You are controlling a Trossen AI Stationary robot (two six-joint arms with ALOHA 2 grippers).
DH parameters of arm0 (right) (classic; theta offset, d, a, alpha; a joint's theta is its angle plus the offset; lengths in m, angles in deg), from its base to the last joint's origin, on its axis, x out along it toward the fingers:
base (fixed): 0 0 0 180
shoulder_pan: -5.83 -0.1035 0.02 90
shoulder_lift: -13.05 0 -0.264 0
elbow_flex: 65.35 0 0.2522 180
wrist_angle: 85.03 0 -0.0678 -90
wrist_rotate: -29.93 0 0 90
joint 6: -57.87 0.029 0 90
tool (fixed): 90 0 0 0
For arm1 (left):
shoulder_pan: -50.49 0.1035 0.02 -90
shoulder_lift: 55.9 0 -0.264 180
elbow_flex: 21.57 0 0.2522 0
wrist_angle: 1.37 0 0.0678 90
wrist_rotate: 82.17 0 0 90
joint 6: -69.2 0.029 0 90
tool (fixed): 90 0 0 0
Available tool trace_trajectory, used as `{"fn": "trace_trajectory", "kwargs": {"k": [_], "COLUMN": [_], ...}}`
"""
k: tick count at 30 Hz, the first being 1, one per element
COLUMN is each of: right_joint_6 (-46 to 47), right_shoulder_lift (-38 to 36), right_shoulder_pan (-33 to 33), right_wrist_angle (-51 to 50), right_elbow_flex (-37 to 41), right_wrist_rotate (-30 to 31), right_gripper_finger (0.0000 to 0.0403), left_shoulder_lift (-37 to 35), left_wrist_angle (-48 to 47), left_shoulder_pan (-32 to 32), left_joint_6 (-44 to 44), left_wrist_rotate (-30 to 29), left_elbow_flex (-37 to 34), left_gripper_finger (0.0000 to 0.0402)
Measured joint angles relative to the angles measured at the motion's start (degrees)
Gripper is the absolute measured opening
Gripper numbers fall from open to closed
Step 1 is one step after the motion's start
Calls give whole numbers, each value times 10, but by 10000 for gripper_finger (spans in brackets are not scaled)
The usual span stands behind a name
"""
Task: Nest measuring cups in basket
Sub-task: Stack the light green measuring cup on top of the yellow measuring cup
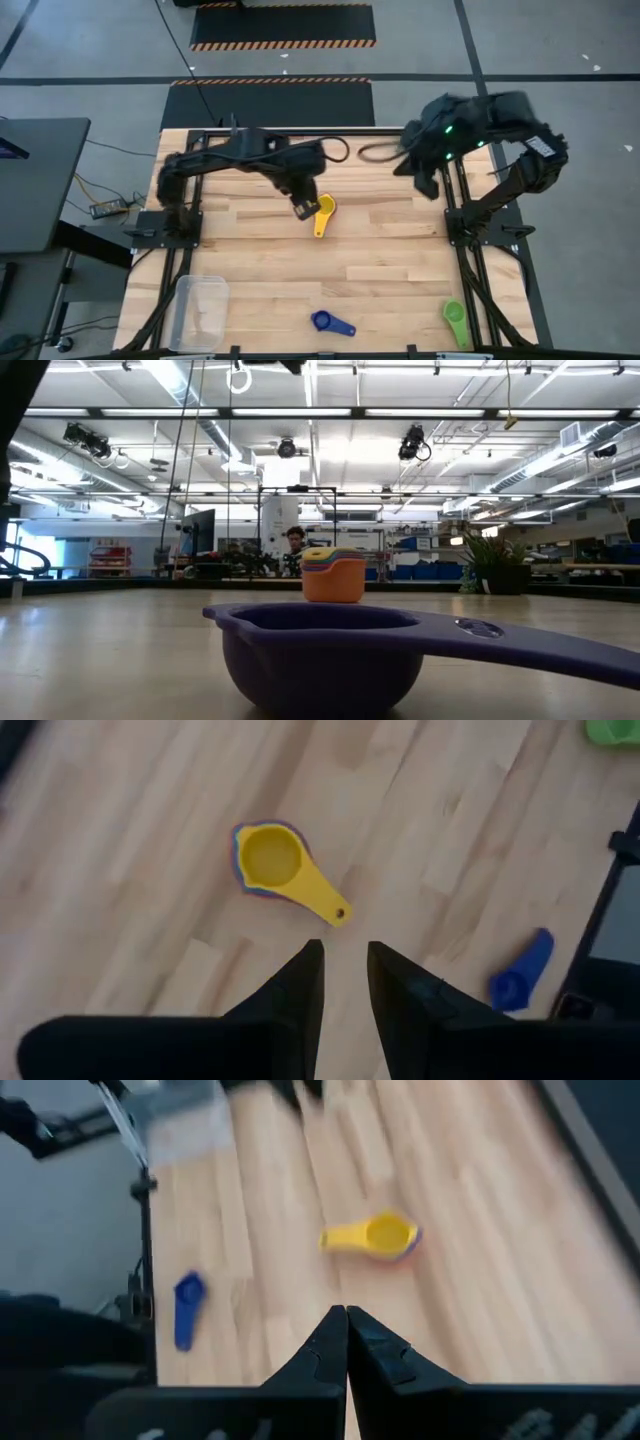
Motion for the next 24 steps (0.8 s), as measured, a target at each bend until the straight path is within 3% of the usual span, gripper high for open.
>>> {"fn": "trace_trajectory", "kwargs": {"k": [7,13,24], "right_joint_6": [71,186,396], "right_shoulder_lift": [-51,-131,-251], "right_shoulder_pan": [-57,-140,-316], "right_wrist_angle": [1,2,6], "right_elbow_flex": [185,311,493], "right_wrist_rotate": [-37,-50,-86], "right_gripper_finger": [7,7,17], "left_shoulder_lift": [-74,-117,-126], "left_wrist_angle": [-32,-34,-31], "left_shoulder_pan": [-9,-9,-9], "left_joint_6": [-4,-22,-48], "left_wrist_rotate": [-70,-73,-73], "left_elbow_flex": [-1,-1,-1], "left_gripper_finger": [87,87,87]}}
